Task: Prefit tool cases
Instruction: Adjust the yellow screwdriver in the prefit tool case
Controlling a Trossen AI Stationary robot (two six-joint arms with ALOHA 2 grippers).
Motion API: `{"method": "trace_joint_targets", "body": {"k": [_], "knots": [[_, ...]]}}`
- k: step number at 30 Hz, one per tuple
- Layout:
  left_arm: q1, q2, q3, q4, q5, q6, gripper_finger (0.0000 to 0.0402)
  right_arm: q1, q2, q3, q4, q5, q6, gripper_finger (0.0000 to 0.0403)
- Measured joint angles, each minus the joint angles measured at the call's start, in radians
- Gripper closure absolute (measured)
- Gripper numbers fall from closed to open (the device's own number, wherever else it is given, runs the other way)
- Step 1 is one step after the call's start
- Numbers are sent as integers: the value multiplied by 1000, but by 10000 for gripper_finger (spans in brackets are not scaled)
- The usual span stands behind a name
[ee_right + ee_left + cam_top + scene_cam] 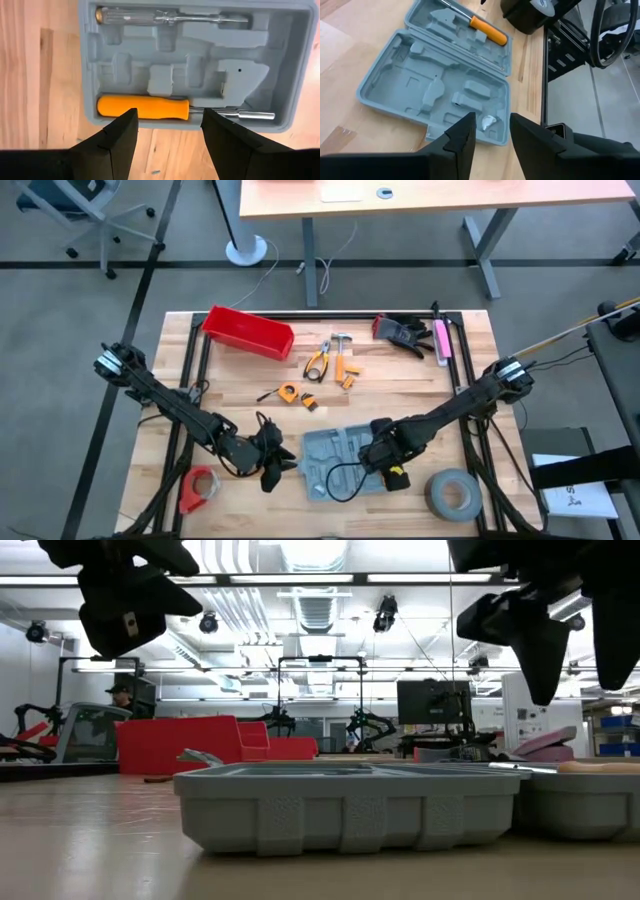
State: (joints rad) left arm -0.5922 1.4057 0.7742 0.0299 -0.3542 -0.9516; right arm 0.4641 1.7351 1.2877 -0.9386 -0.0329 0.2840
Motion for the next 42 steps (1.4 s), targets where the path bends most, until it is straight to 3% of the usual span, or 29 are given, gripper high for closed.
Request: {"method": "trace_joint_targets", "body": {"k": [7,13,18,25,32,42], "knots": [[0,-1,0,0,0,3,280,0,16,-45,35,7,3,204],[0,-1,0,0,0,3,278,-1,84,-175,253,-53,13,204],[-3,-1,0,0,6,0,273,0,103,-192,241,-65,33,204],[-3,-1,0,0,7,-1,281,-3,39,-141,212,16,38,204],[-3,-1,0,0,24,-8,281,-2,-11,-97,72,36,49,204],[-3,-1,0,1,24,-9,284,0,-12,-122,50,48,79,204]]}}
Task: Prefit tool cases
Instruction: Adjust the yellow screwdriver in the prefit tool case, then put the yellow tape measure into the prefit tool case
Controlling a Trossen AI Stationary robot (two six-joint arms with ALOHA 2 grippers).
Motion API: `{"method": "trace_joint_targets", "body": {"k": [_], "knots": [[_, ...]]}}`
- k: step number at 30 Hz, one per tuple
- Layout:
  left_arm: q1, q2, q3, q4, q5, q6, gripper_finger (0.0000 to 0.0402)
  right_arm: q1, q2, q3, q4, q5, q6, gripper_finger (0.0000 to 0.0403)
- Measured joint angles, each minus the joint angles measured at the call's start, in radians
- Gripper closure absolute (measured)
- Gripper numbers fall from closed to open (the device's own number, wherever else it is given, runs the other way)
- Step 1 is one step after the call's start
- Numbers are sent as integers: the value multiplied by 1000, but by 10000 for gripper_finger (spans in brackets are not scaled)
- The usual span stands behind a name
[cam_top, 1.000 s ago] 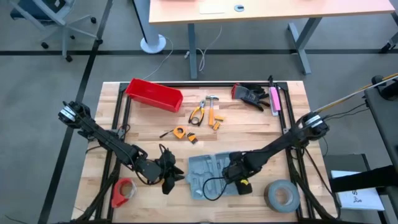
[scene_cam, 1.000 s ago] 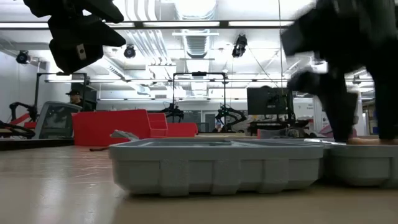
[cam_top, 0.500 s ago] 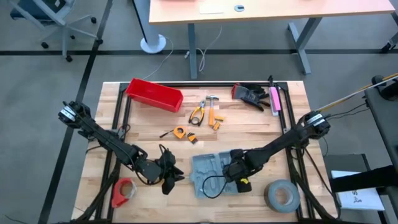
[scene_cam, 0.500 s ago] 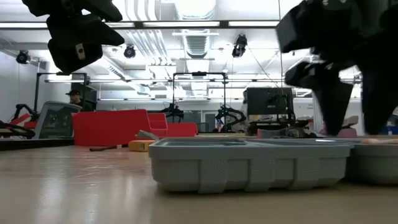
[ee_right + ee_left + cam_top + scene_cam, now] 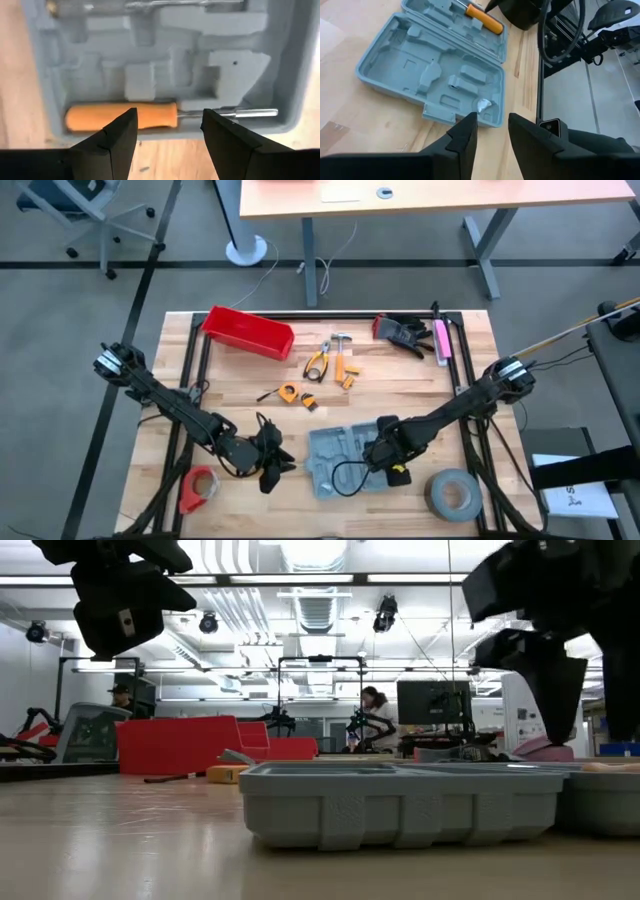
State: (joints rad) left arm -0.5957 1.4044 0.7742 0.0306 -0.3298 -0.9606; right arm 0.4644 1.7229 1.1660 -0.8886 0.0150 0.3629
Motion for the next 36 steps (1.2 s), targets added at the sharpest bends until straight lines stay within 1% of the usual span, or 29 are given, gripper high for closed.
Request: {"method": "trace_joint_targets", "body": {"k": [3,6,11,13,17,21,23,26,29,33,36], "knots": [[0,1,0,1,-4,0,286,0,0,0,18,75,33,204],[0,5,0,4,-36,0,284,4,0,0,83,116,44,204],[0,6,0,33,-132,36,279,33,-5,-10,198,217,45,204],[0,6,0,50,-164,69,278,45,-16,-13,226,251,46,204],[0,7,0,89,-235,170,281,66,-51,-22,290,285,27,204],[2,7,0,169,-272,300,286,86,-125,-52,424,304,-52,204],[2,7,0,224,-303,357,287,94,-169,-78,519,314,-94,204],[5,7,0,298,-371,393,287,105,-242,-140,612,373,-118,204],[9,7,0,353,-456,385,287,114,-303,-220,664,450,-89,204],[11,8,0,392,-631,334,287,125,-354,-347,757,555,-25,204],[17,12,0,381,-755,288,288,129,-359,-434,877,619,25,204]]}}
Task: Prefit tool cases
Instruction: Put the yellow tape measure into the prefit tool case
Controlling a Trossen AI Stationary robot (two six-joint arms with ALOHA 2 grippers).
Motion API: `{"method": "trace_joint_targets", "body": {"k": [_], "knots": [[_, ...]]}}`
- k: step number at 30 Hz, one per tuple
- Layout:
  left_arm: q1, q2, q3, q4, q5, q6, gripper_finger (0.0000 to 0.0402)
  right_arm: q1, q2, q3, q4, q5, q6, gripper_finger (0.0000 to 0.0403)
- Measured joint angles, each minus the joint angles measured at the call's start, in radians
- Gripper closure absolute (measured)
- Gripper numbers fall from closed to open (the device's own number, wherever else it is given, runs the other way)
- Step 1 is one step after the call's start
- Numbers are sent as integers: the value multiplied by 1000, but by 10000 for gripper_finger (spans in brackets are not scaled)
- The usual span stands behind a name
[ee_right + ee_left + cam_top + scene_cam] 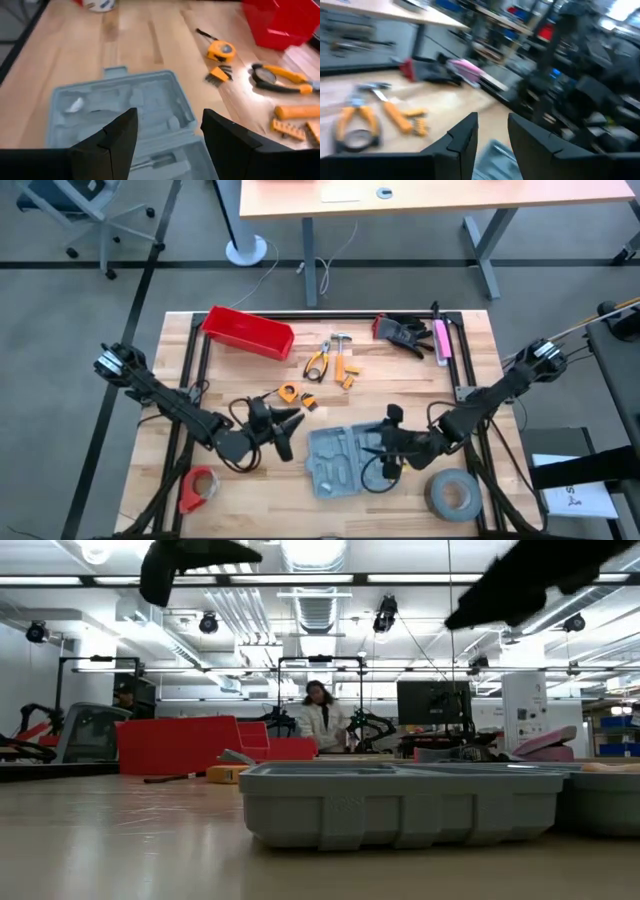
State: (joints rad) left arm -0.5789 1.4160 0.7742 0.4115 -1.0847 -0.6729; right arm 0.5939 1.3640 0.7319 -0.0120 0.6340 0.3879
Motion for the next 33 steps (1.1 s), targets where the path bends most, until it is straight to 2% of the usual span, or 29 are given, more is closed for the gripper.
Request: {"method": "trace_joint_targets", "body": {"k": [4,7,10,16,21,23,28,33], "knots": [[32,7,0,-51,-23,-65,288,0,3,-60,130,22,40,204],[71,20,0,-95,17,-125,288,0,5,-69,151,24,49,204],[121,34,0,-136,94,-184,288,0,5,-69,153,25,60,204],[239,53,0,-296,317,-304,288,0,5,-72,150,26,58,203],[299,53,0,-475,372,-356,288,0,5,-73,149,72,0,203],[327,50,0,-530,406,-364,288,-1,5,-73,149,79,-30,203],[417,50,0,-607,642,-296,284,-3,5,-56,152,84,-44,203],[470,49,0,-616,710,-233,256,-3,5,-27,152,83,-64,203]]}}
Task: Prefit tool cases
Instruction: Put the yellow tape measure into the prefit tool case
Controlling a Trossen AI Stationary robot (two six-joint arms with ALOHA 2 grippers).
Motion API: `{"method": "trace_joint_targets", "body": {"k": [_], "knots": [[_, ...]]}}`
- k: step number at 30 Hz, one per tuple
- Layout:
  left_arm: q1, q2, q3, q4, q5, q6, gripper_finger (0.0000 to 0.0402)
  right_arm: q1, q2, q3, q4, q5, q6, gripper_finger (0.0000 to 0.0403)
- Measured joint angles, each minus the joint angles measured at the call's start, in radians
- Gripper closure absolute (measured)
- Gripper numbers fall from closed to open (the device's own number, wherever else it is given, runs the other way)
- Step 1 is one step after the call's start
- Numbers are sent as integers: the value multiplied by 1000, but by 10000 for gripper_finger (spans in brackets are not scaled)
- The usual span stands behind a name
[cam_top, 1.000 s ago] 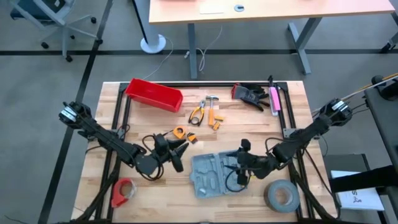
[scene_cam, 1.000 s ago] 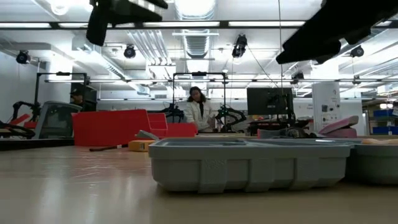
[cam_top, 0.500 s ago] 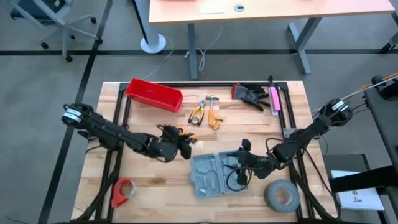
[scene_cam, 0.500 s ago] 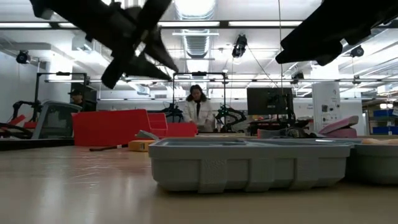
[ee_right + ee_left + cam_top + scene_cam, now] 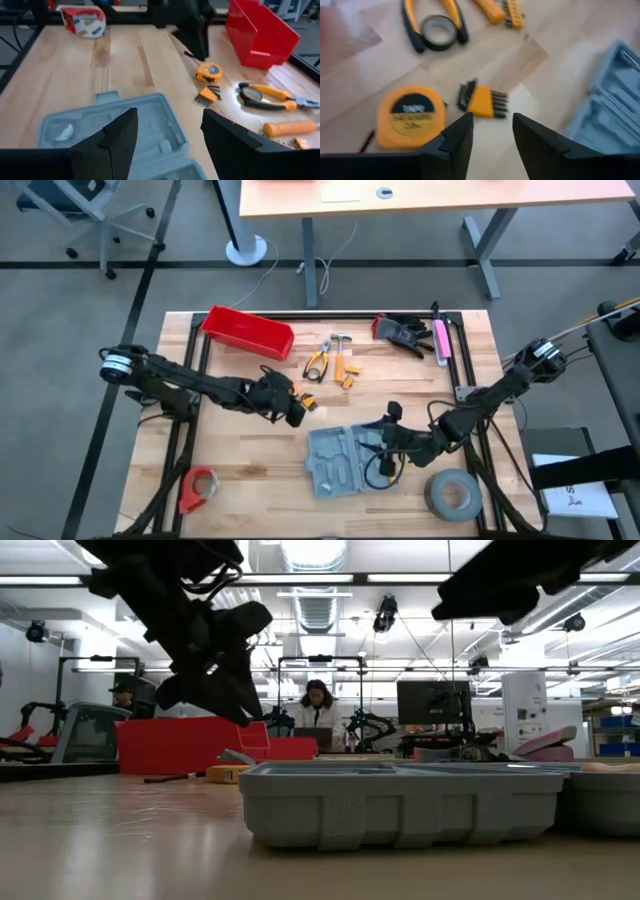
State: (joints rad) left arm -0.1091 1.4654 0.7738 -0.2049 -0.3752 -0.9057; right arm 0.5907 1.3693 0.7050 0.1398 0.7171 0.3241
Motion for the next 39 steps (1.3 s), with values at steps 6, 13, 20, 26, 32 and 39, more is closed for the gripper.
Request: {"method": "trace_joint_targets", "body": {"k": [6,13,20,26,32,39], "knots": [[70,0,0,-2,43,1,209,0,0,46,-4,-82,-120,203],[121,-4,0,-9,209,-17,160,-16,0,54,-55,-88,-230,203],[146,-9,2,-104,211,15,161,-80,1,16,-143,-88,-181,203],[172,7,170,-407,198,85,177,-100,2,-19,-135,-89,-193,203],[179,83,365,-590,152,198,190,-105,2,-24,-107,-89,-206,203],[239,269,519,-748,154,288,196,-105,2,-25,-98,-89,-212,204]]}}
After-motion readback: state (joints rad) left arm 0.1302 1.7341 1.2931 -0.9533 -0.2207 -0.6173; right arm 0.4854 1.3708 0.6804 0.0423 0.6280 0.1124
